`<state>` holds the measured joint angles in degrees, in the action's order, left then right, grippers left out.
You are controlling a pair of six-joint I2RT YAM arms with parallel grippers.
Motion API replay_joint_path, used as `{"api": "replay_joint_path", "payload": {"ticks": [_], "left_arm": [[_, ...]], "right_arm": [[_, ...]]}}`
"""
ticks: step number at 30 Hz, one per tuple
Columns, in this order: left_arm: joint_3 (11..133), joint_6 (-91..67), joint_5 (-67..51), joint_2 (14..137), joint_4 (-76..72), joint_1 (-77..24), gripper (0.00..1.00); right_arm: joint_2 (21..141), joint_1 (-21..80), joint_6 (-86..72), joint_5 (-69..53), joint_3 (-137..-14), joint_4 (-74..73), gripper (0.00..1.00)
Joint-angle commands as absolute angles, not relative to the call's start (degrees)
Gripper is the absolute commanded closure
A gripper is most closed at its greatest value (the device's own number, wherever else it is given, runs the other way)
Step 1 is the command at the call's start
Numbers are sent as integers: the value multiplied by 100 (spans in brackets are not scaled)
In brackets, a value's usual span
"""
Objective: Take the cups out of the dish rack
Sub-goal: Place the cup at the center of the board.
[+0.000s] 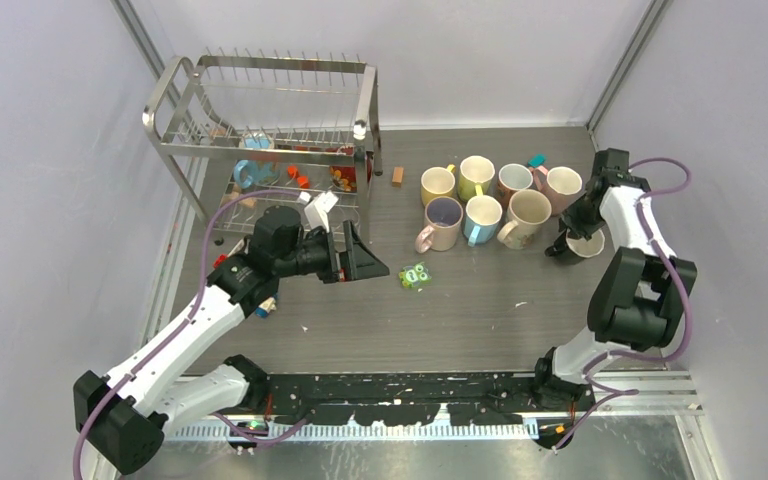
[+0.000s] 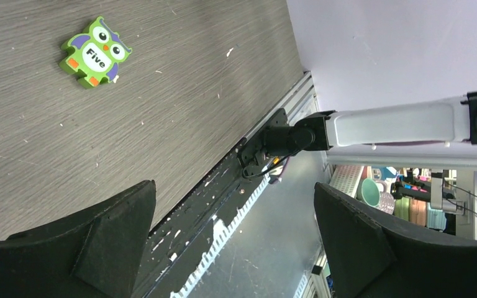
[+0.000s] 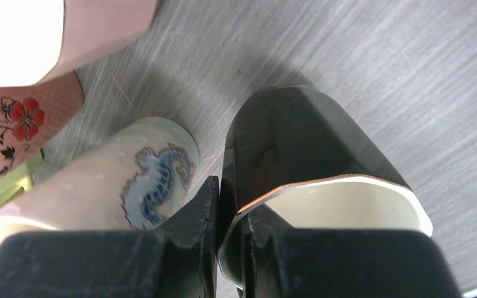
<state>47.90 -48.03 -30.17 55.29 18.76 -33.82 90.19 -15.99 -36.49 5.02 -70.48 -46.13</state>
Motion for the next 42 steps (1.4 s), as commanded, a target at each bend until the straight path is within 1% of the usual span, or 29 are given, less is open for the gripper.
{"api": "replay_joint_path", "payload": {"ticks": [1, 6, 11, 14, 17, 23, 26, 33, 39, 42], "left_arm": [[5056, -4541, -3310, 5537, 1924, -3333, 0], [5019, -4546, -3345, 5546, 1925, -3327, 0], [5019, -4553, -3373, 5566, 1917, -3305, 0], [5036, -4553, -3386, 5572, 1906, -3294, 0], [5014, -4568, -3387, 5588, 1871, -3278, 0], [4959, -4606, -3396, 5577, 1809, -3223, 0], [4944, -4600, -3408, 5556, 1805, -3184, 0], [4896, -4629, -3432, 5496, 1757, -3122, 0], [4904, -4610, -3449, 5502, 1760, -3085, 0], [4911, -4584, -3474, 5511, 1782, -3070, 0]], "right_arm": [[9352, -1617, -3570, 331, -7691, -4368, 99], [9720, -1617, -3583, 327, -8061, -4377, 99], [10112, -1618, -3586, 180, -8313, -4432, 93], [10209, -1618, -3582, 164, -8381, -4462, 87], [10215, -1617, -3568, 131, -8386, -4461, 78], [10137, -1609, -3551, 112, -8445, -4539, 63], [10062, -1609, -3543, 80, -8517, -4576, 57], [9930, -1601, -3516, 159, -8655, -4760, 53], [9595, -1595, -3506, 247, -8635, -4891, 50], [9375, -1578, -3461, 340, -8607, -4971, 47]]}}
